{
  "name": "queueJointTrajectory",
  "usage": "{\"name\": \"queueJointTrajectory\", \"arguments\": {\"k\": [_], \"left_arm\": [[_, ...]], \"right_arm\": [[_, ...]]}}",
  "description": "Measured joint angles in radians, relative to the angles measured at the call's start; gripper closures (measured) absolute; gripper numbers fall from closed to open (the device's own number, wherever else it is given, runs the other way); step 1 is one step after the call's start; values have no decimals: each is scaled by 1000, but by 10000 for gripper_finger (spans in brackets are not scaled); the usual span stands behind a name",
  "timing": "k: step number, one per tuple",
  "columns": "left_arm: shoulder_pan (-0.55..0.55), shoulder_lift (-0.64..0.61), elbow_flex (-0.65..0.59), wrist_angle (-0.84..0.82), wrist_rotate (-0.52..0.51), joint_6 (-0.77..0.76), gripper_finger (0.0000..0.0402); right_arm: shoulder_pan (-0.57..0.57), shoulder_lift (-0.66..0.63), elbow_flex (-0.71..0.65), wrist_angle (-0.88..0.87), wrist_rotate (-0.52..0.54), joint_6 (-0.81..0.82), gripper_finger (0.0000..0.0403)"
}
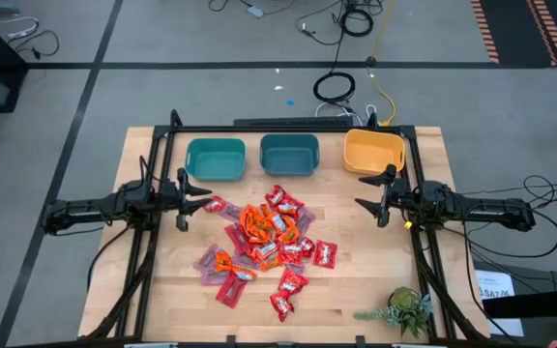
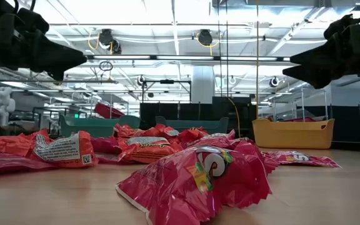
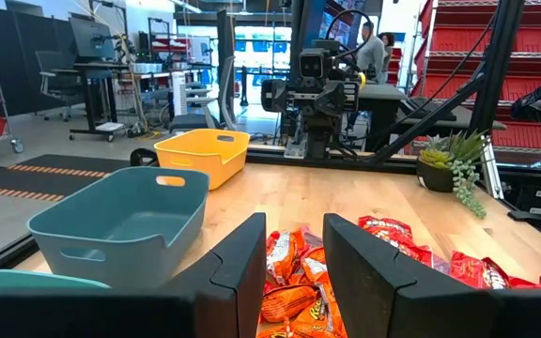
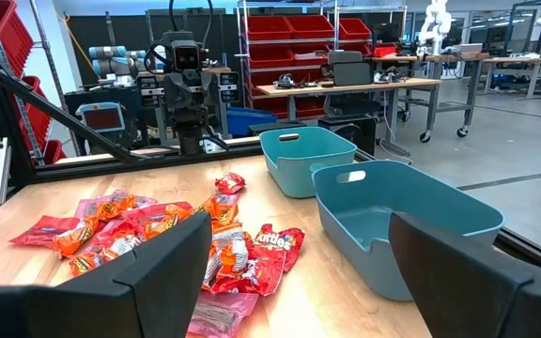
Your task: Sort candy
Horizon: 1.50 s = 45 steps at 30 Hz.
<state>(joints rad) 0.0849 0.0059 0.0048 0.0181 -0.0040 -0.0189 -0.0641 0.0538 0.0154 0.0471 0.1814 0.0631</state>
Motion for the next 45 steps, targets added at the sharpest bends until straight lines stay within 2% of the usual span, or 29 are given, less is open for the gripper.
{"name": "queueJointTrajectory", "arguments": {"k": [25, 30, 35, 38, 41, 45], "left_arm": [[0, 0, 0, 0, 0, 0, 284], [0, 0, 0, 0, 0, 0, 284], [0, 0, 0, 0, 0, 0, 284], [0, 0, 0, 0, 0, 0, 284], [0, 0, 0, 0, 0, 0, 284], [0, 0, 0, 0, 0, 0, 284]], "right_arm": [[-1, 0, -1, 17, 29, 3, 85], [-1, 0, -1, 103, 37, 3, 85], [-1, 0, -1, 231, 142, 3, 85], [-1, 0, 0, 296, 164, 2, 85], [-1, 6, 25, 269, 160, 2, 85], [-1, 50, 118, 103, 159, 3, 85]]}}
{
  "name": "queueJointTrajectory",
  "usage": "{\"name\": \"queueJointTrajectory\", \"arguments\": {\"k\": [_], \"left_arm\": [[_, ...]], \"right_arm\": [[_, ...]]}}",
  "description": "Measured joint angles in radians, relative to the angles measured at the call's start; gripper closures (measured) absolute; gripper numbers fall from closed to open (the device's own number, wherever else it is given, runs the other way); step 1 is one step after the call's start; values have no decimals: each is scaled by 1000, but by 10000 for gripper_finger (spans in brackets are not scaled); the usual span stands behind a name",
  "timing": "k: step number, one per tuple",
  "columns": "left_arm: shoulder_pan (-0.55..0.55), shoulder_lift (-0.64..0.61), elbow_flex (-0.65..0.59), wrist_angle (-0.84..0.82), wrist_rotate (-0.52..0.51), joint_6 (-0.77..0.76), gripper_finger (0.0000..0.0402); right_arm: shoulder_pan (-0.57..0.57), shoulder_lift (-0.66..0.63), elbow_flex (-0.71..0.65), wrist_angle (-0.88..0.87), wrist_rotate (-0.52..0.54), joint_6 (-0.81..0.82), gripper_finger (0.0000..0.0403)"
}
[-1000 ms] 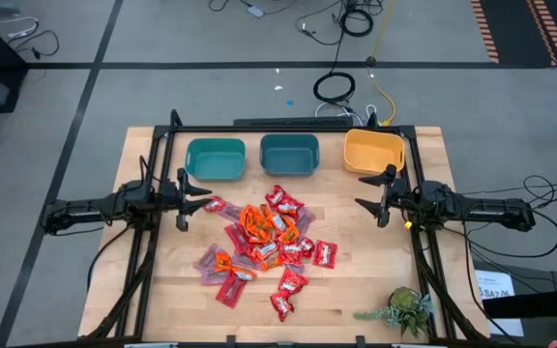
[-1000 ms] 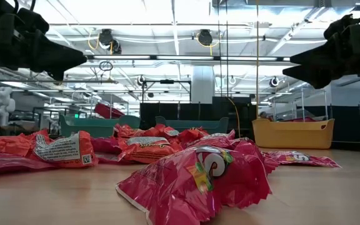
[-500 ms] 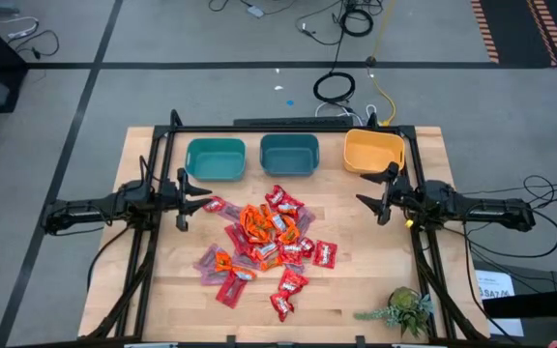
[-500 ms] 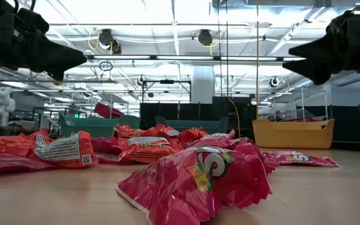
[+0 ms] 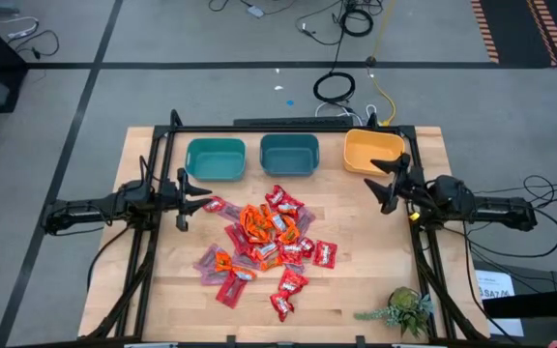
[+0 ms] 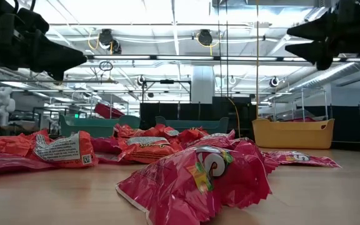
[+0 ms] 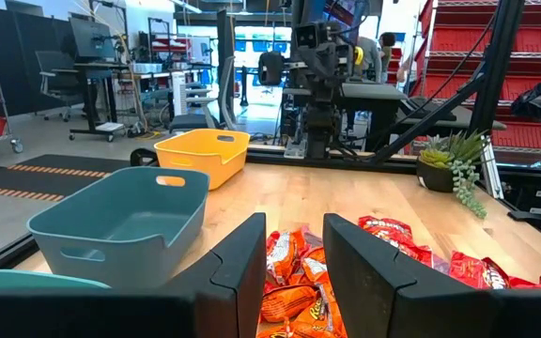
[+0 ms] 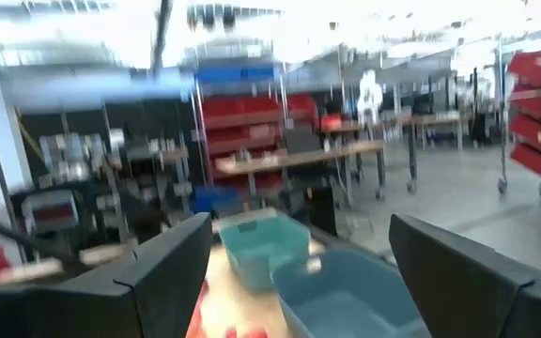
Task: Sort candy
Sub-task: Put the orange chocolate into the yellow bin
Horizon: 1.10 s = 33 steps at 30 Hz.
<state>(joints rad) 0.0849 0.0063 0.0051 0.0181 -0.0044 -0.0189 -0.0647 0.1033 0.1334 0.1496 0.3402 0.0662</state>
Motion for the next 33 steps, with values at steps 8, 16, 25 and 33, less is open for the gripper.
{"name": "queueJointTrajectory", "arguments": {"k": [8, 16, 25, 33], "left_arm": [[0, 0, 0, 0, 0, 0, 284], [0, 0, 0, 0, 0, 0, 284], [0, 0, 0, 0, 0, 0, 284], [0, 0, 0, 0, 0, 0, 284]], "right_arm": [[0, 270, 302, -333, -1, 71, 85], [0, 717, 573, -539, -7, 258, 85], [2, 1137, 918, -845, -5, 505, 85], [1, 1383, 1130, -907, -1, 652, 85]]}}
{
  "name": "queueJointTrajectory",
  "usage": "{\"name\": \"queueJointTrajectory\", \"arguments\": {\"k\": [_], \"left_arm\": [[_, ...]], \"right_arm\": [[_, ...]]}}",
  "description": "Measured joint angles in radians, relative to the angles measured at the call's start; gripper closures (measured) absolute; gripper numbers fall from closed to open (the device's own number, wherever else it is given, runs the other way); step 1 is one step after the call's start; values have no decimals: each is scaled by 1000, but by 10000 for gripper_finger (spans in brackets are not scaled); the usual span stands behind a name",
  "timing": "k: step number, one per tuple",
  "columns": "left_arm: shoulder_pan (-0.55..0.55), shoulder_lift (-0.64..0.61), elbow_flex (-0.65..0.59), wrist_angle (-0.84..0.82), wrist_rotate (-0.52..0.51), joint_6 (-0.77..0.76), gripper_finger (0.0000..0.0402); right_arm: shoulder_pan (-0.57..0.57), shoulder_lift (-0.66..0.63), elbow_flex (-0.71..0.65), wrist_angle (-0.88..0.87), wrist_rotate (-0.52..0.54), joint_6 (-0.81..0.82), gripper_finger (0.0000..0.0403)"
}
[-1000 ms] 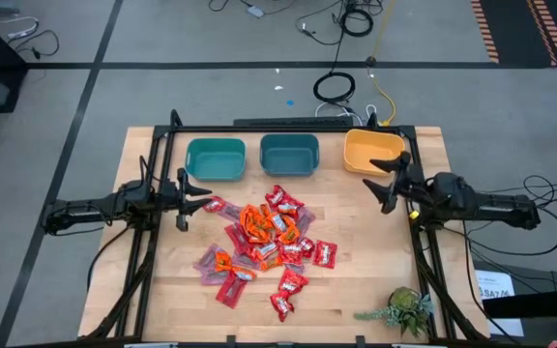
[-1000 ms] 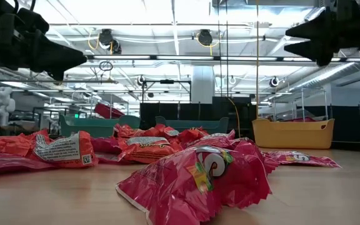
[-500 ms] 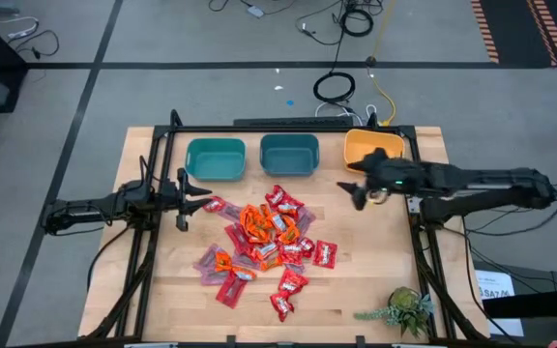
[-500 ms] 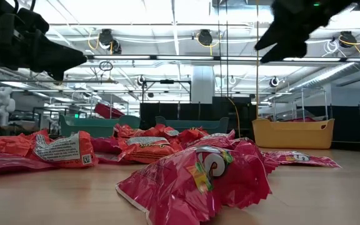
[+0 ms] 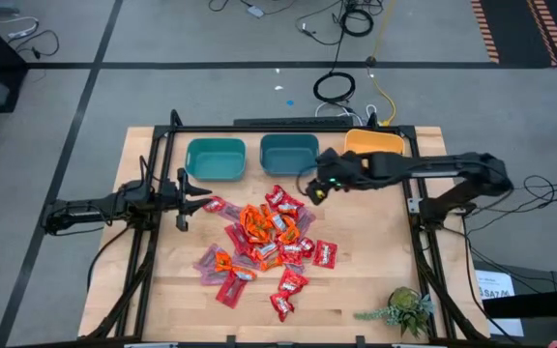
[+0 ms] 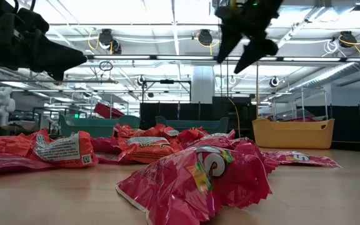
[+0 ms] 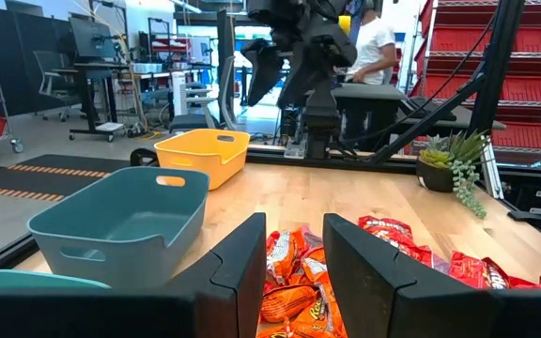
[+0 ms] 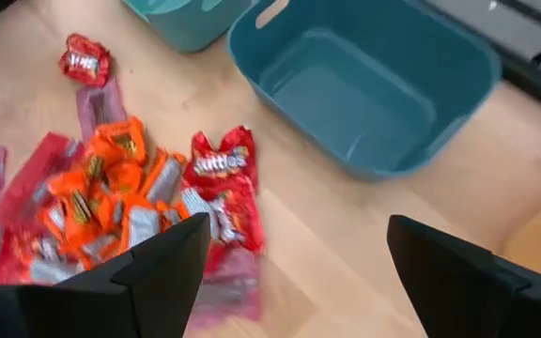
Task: Sort candy
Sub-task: Put the orange chocolate into the yellow bin
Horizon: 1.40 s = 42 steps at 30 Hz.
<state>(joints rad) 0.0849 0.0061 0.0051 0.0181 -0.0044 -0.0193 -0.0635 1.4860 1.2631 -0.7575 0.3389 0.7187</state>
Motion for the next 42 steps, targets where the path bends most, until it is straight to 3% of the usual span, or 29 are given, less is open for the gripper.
{"name": "queueJointTrajectory", "arguments": {"k": [8, 21, 26, 34, 42], "left_arm": [[0, 0, 0, 0, 0, 0, 284], [0, 0, 0, 0, 0, 0, 284], [0, 0, 0, 0, 0, 0, 284], [0, 0, 0, 0, 0, 0, 284], [0, 0, 0, 0, 0, 0, 284]], "right_arm": [[5, 166, 28, -3, -66, 206, 85], [95, 261, 30, 107, -84, 334, 85], [95, 323, 53, 152, -106, 254, 85], [85, 440, 208, 20, -115, 81, 85], [45, 500, 239, -27, -219, -5, 108]]}}
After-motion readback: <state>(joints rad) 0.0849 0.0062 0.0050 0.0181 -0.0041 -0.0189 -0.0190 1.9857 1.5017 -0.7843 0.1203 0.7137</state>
